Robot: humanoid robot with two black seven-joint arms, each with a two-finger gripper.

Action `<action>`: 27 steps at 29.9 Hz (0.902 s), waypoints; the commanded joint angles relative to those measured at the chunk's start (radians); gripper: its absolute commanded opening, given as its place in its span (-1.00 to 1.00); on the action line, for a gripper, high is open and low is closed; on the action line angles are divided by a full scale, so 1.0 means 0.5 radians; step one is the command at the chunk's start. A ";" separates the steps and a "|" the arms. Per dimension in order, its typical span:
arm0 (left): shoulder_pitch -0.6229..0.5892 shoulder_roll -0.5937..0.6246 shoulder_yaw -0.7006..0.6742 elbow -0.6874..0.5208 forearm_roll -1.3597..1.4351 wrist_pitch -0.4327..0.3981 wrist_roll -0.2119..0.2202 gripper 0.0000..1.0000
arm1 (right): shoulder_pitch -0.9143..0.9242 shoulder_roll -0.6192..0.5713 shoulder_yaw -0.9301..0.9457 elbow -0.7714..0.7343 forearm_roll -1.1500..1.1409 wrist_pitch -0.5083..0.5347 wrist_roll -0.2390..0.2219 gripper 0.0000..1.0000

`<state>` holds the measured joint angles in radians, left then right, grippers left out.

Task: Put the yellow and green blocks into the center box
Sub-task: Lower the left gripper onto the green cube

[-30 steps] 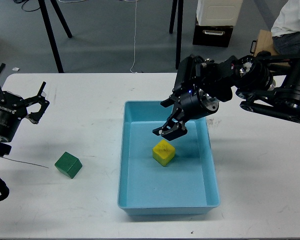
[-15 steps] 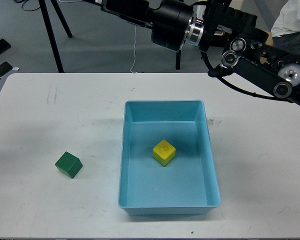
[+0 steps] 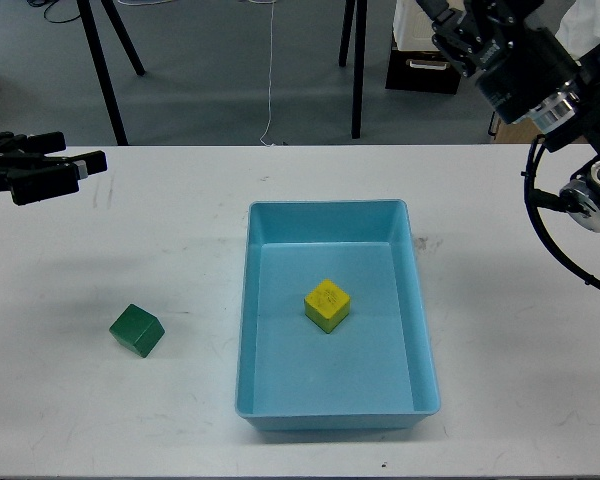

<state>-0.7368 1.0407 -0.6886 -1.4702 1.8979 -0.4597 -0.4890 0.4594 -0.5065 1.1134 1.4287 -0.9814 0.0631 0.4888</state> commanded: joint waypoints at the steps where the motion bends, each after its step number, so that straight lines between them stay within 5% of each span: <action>1: -0.134 -0.148 0.067 -0.035 0.134 -0.058 0.001 1.00 | -0.393 -0.039 0.255 0.140 0.008 0.000 0.000 0.97; 13: -0.346 -0.234 0.788 -0.017 0.567 -0.058 0.001 1.00 | -0.848 -0.012 0.399 0.214 0.015 -0.129 0.000 0.97; 27: -0.128 -0.302 0.782 0.078 0.567 -0.058 0.001 1.00 | -0.851 0.047 0.403 0.211 0.015 -0.132 0.000 0.97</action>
<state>-0.8156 0.8909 -0.2976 -1.4483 2.1817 -0.4888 -0.4887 0.0337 -0.4842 1.3135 1.5335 -0.9740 -0.0031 0.4887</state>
